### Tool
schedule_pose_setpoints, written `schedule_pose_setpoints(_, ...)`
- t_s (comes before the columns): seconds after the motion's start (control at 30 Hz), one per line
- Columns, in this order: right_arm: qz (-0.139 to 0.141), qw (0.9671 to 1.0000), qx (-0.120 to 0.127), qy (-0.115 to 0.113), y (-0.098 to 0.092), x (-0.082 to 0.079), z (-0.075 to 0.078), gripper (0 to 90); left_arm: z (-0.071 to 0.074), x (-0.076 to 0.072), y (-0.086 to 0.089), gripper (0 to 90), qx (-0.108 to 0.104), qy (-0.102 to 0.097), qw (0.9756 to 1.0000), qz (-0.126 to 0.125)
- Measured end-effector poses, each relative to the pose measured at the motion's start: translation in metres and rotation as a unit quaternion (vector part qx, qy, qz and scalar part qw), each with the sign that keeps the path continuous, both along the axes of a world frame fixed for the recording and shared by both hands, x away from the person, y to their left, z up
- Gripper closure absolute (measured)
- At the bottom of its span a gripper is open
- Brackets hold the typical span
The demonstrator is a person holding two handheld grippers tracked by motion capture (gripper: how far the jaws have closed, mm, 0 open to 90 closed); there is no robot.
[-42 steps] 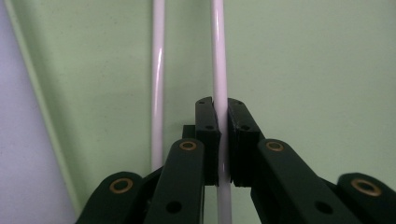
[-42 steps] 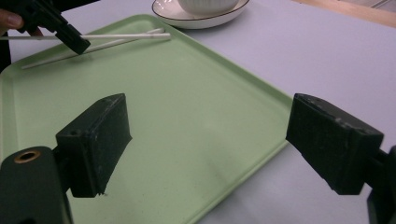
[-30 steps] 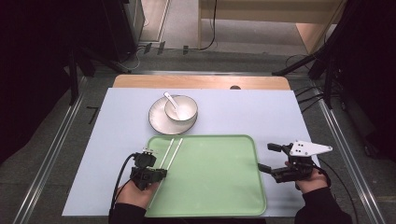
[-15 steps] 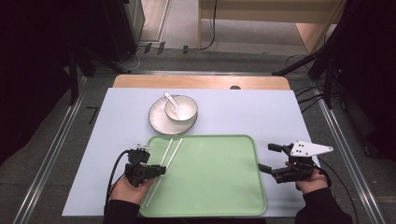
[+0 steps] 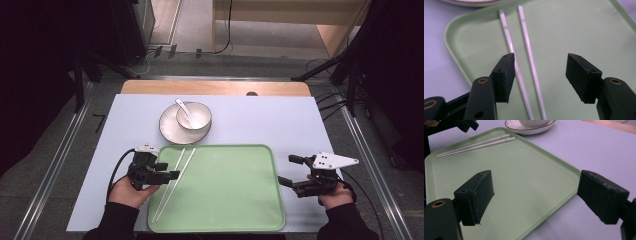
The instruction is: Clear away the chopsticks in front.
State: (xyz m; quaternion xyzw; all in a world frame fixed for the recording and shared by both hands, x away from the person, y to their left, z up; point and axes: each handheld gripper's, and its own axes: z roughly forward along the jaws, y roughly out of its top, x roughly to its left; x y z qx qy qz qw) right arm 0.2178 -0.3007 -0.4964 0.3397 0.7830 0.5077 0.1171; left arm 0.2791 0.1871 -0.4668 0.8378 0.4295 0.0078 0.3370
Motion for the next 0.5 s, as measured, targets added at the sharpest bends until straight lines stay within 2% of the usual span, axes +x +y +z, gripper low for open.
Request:
schedule_pose_setpoints(0.07,-0.001,1.0,-0.001,0.001,-0.001,-0.001,0.0,14.1,0.003,0.006,0.005,37.2,0.007,-0.016,0.9998,-0.011)
schedule_pose_setpoints(0.17,-0.005,1.0,-0.001,0.001,-0.003,-0.003,0.0,14.1,0.005,0.01,0.012,35.7,0.006,-0.023,0.9996,-0.016)
schedule_pose_setpoints(0.27,-0.009,1.0,0.0,0.001,-0.005,-0.005,0.0,14.1,0.007,0.014,0.023,35.0,-0.001,-0.025,0.9996,-0.014)
schedule_pose_setpoints(0.4,-0.011,0.9999,-0.001,0.0,-0.006,-0.006,0.0,14.1,0.009,0.018,0.039,34.5,0.0,-0.033,0.9994,-0.008)
schedule_pose_setpoints(0.43,-0.013,0.9999,-0.001,0.001,-0.007,-0.007,-0.001,14.1,0.01,0.019,0.047,34.1,0.0,-0.038,0.9993,-0.009)
schedule_pose_setpoints(0.5,-0.014,0.9999,-0.001,0.001,-0.008,-0.008,-0.001,14.1,0.01,0.019,0.05,33.8,-0.002,-0.04,0.9992,-0.004)
